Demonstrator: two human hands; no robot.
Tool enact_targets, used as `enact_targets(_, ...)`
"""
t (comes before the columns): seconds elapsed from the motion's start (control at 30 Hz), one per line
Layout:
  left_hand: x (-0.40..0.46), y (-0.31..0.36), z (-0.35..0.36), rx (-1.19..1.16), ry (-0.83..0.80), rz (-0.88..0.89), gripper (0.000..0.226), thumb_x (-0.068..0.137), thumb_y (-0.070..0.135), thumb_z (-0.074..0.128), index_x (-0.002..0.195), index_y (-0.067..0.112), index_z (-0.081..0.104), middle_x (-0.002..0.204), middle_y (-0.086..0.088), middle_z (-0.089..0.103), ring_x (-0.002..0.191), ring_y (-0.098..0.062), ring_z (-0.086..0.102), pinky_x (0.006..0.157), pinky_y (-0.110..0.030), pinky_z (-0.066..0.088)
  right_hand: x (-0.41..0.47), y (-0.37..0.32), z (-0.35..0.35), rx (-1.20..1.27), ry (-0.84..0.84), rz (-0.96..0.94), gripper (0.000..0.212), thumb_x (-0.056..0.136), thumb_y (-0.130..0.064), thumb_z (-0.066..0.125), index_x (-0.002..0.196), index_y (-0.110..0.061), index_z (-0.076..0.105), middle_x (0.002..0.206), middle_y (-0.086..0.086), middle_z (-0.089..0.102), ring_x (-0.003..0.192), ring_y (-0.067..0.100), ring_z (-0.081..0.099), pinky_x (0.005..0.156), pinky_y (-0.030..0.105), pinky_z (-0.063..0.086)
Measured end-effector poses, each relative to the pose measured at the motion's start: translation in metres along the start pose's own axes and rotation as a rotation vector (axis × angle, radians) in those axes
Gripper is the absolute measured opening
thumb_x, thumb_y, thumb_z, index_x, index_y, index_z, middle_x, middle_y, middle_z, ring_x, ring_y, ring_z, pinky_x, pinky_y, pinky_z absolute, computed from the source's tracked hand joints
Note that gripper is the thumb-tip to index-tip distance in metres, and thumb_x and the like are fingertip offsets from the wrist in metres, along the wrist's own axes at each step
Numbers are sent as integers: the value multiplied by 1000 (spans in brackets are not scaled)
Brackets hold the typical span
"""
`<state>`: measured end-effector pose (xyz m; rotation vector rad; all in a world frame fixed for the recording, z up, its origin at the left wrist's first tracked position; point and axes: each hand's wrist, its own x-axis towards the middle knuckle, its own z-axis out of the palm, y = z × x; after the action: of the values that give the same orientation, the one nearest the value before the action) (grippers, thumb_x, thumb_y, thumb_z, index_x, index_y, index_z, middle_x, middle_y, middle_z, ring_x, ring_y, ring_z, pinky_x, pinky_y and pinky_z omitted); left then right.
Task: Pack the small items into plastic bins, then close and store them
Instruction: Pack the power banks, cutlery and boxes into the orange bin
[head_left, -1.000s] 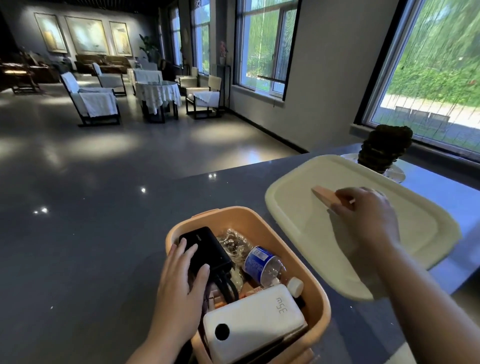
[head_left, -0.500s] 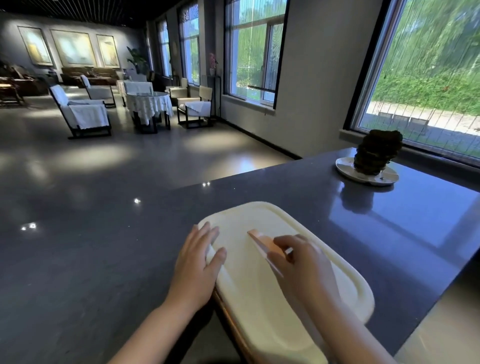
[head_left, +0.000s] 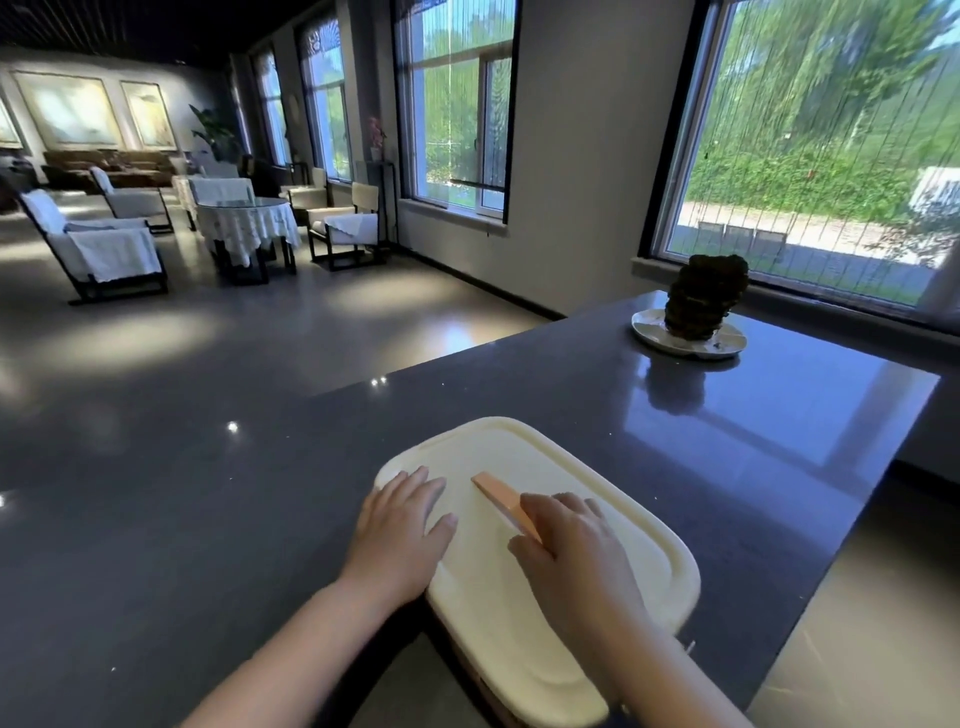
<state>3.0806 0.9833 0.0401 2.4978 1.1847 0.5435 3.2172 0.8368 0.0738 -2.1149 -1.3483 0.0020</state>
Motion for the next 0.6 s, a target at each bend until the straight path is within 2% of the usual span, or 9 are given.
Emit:
enact_targets(0.07, 19, -3, -4, 19, 7, -2, 51, 95, 45, 42, 143, 28, 36, 157, 6, 20, 145, -13, 13, 116, -32, 9, -17, 5, -8, 2, 48, 11, 39, 87, -39, 63, 125, -36, 58, 120, -20, 57, 113, 8, 48, 89, 19, 32)
enact_targets(0.17, 45, -10, -10, 33, -15, -88, 56, 93, 46, 45, 144, 24, 34, 157, 1, 19, 145, -20, 15, 115, -35, 14, -56, 15, -14, -106, 183, 41, 42, 79, -44, 67, 116, -24, 69, 118, -7, 65, 112, 22, 60, 91, 35, 44)
enact_targets(0.23, 55, -14, -10, -4, -64, -175, 61, 92, 49, 46, 145, 21, 31, 155, -4, 24, 141, -25, 23, 111, -36, 23, -79, 10, -8, -164, 211, 51, 55, 77, -58, 51, 105, -17, 74, 111, 4, 71, 103, 30, 68, 91, 34, 45)
enact_targets(0.3, 58, -15, -6, -99, -85, -247, 65, 91, 51, 48, 144, 18, 32, 148, -9, 36, 133, -28, 36, 102, -36, 33, -93, 1, 2, -198, 166, 32, 70, 87, -68, 29, 100, -20, 77, 109, 8, 72, 100, 34, 69, 99, 34, 33)
enact_targets(0.37, 58, -17, -3, -160, -44, -279, 65, 88, 52, 53, 140, 16, 37, 138, -11, 45, 125, -29, 45, 96, -36, 38, -96, -3, 6, -260, 79, -3, 79, 88, -74, 13, 102, -30, 76, 112, 5, 71, 101, 33, 69, 106, 39, 17)
enact_targets(0.47, 58, -21, -2, -245, -8, -287, 61, 86, 49, 59, 133, 13, 45, 128, -11, 54, 116, -29, 52, 93, -38, 44, -97, 4, 7, -306, 29, -82, 70, 89, -74, 15, 109, -39, 72, 118, 1, 69, 105, 29, 67, 108, 42, 12)
enact_targets(0.6, 52, -19, -6, -337, 45, -331, 55, 84, 42, 66, 127, 10, 50, 119, -8, 60, 106, -26, 57, 86, -36, 47, -90, 25, 3, -338, -21, -235, 57, 89, -73, 27, 122, -44, 62, 128, -5, 63, 114, 22, 63, 106, 42, 25)
